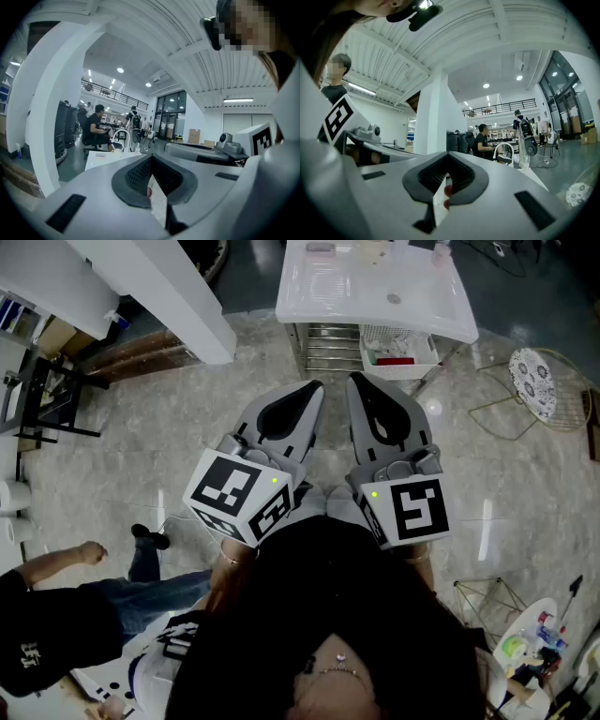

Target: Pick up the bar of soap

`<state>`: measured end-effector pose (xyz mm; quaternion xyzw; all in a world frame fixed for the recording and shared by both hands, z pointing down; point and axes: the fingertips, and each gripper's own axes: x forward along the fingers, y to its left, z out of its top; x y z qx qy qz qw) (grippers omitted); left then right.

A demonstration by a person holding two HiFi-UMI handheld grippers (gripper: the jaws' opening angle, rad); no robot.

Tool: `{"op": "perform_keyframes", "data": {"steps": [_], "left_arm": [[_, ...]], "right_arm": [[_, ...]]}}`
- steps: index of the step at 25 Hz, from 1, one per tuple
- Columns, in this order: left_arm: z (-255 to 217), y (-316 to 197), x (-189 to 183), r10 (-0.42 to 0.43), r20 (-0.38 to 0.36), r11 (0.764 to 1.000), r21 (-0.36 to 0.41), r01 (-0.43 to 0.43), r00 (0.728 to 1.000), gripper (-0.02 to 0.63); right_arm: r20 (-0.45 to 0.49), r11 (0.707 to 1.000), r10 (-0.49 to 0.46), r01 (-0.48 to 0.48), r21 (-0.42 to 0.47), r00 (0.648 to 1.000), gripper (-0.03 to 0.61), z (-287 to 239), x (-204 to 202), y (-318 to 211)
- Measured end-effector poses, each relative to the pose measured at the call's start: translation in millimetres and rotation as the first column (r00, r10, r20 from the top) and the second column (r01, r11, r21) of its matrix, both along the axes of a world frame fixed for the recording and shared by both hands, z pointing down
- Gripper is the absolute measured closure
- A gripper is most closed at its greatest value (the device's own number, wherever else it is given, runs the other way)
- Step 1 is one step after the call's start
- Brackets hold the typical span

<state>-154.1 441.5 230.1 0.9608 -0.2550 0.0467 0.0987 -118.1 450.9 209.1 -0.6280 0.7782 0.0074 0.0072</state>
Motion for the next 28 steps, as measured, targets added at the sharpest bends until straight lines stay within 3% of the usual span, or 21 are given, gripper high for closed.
{"op": "perform_keyframes", "data": {"steps": [8,15,28], "left_arm": [[-0.1,-0.7,24.8,-0.038,-0.014,0.999,0.007,0.038,0.999,0.614],[-8.5,-20.8,30.8,-0.059,-0.019,0.998,0.025,0.06,0.998,0.614],[0.7,-106.0,33.6,-0.006,-0.027,1.0,0.004,0.006,1.0,0.614]], "right_arm": [[-0.034,0.998,-0.028,0.03,0.057,0.999,0.571,-5.6,34.9,-3.5],[0.007,0.995,-0.062,0.061,0.078,0.998,0.571,-6.8,42.8,-21.4],[0.039,0.998,-0.051,0.05,0.042,0.998,0.571,2.1,40.8,-105.3]]}}
